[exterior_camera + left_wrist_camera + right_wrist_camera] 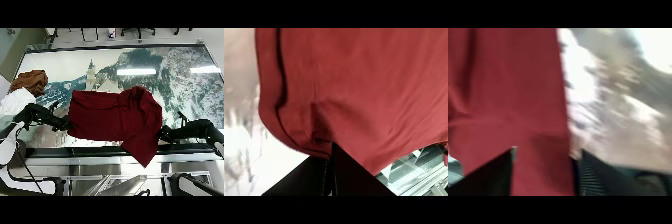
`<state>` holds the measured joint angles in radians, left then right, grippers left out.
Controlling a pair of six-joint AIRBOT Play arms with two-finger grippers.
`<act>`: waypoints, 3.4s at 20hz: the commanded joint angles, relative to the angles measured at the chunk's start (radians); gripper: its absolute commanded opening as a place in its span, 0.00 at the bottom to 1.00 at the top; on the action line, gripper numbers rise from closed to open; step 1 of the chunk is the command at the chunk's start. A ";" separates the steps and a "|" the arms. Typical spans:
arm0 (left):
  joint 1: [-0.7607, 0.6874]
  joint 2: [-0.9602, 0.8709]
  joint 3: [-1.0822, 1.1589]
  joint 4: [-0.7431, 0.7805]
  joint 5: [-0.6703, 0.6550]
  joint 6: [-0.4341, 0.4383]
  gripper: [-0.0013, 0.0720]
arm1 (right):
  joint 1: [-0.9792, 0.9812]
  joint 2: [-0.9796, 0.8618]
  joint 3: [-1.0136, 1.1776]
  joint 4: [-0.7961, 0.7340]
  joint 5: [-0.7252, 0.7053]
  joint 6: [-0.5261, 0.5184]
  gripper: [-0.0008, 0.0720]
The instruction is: Fold the shirts.
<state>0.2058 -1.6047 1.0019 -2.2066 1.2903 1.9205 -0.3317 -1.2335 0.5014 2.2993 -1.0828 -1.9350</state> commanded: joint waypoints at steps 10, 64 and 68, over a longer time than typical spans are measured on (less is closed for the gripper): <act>0.022 0.466 0.466 -0.249 0.005 -0.026 0.03 | 0.015 0.318 0.578 0.184 -0.160 -0.065 0.05; -0.219 -0.420 0.833 0.375 -0.113 -0.265 0.03 | 0.161 -0.451 0.792 -0.391 0.173 0.214 0.05; -0.225 -0.420 0.833 0.373 -0.111 -0.265 0.03 | 0.161 -0.451 0.793 -0.361 0.175 0.219 0.05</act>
<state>-0.0128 -2.0247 1.8359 -1.8324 1.1835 1.6569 -0.1726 -1.6829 1.2949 1.9186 -0.9077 -1.7222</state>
